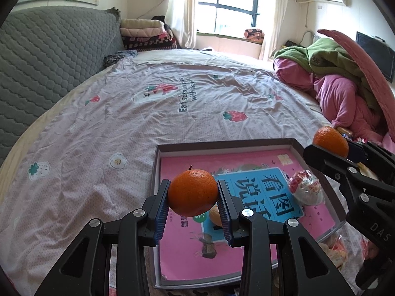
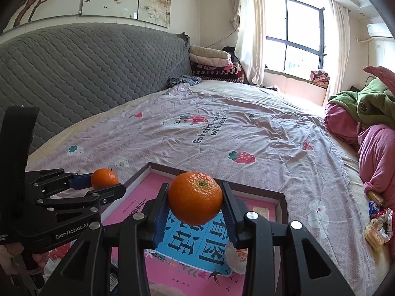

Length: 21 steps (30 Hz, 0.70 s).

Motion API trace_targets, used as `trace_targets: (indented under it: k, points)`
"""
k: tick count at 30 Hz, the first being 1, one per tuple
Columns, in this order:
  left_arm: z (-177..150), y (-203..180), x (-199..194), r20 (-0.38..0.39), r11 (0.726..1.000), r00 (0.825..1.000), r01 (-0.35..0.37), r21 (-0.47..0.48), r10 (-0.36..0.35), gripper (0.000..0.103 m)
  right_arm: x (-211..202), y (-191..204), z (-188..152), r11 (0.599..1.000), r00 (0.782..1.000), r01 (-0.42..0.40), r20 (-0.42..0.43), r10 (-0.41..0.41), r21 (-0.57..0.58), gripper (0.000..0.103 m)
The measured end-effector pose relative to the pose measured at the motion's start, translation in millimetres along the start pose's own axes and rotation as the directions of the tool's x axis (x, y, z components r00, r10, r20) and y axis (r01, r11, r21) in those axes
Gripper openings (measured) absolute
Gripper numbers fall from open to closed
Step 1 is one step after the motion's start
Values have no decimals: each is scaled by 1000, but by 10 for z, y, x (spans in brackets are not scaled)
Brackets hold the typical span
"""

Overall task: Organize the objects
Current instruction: 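Carry the orange in the right tool over the pink book while the left tool carries its orange there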

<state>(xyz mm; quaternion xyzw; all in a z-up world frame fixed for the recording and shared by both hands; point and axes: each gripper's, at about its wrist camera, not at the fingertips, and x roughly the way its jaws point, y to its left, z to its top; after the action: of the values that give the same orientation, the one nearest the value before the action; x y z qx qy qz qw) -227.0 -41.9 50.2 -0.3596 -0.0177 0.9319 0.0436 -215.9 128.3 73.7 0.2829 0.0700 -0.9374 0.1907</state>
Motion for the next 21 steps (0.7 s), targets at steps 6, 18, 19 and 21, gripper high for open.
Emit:
trace_targets:
  k: [6, 18, 19, 21]
  points:
    - [-48, -12, 49, -31, 1000, 999, 13, -1, -13, 38, 60, -12, -32, 1000, 1000, 0, -24, 0, 3, 40]
    - [-137, -18, 151, -88, 1000, 996, 15, 6, -15, 38, 231, 20, -145, 999, 994, -31, -108, 29, -15, 40]
    - [-154, -18, 170, -99, 1000, 995, 15, 5, -15, 38, 250, 31, -158, 999, 992, -34, -119, 32, -17, 40]
    - [-179, -18, 200, -113, 1000, 994, 13, 11, -12, 38, 315, 46, -204, 999, 987, -38, -154, 35, -20, 40]
